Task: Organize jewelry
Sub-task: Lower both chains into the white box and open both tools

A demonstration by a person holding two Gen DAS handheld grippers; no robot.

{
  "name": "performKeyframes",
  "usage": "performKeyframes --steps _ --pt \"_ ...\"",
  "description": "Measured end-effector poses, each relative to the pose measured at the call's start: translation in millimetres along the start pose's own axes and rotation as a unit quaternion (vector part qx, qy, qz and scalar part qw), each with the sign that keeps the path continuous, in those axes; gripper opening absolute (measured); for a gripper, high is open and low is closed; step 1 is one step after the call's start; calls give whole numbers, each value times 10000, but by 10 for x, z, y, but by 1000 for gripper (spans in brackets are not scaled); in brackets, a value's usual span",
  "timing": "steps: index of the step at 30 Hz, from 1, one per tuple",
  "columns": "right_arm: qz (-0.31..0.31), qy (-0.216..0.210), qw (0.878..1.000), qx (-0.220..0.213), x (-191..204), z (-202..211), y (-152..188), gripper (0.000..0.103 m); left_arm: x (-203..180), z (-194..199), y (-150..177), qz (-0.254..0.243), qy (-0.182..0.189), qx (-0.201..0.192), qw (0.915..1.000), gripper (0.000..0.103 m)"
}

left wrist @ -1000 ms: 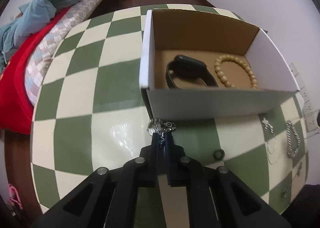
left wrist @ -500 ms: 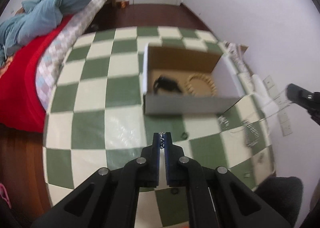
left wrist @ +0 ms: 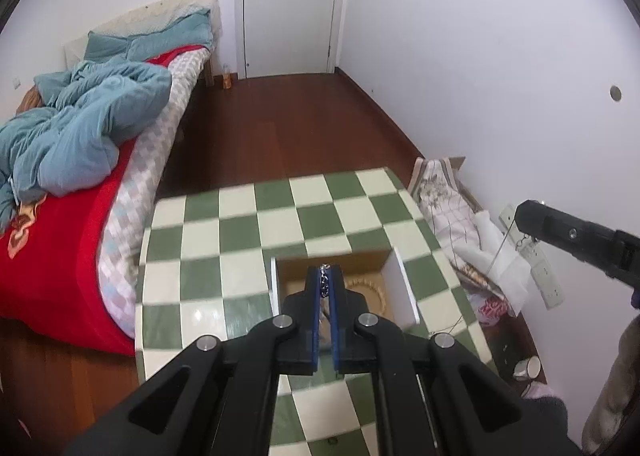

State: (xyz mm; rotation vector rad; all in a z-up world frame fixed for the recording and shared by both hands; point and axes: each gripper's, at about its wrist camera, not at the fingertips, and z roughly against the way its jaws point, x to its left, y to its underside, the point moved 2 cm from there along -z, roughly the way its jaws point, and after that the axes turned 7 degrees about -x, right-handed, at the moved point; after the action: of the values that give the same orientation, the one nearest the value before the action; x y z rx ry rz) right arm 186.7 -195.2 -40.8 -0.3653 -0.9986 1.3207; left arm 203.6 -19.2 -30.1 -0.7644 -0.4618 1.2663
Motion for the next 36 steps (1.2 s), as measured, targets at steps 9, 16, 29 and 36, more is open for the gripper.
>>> performKeyframes --steps 9,16,29,36 --pt "208 133 9996 168 116 -460 -317 3 182 -626 -223 332 79 569 9978 2" --pt "220 496 9952 819 -117 -1112 -173 3 302 -1217 -64 858 336 1378 9862 2" --pt "355 1358 9596 2438 -694 -1910 375 87 269 -1547 -9 657 -436 1845 9797 83" --pt "607 1876 9446 2625 -792 -1926 709 102 379 -1457 101 372 -1063 1528 9818 103"
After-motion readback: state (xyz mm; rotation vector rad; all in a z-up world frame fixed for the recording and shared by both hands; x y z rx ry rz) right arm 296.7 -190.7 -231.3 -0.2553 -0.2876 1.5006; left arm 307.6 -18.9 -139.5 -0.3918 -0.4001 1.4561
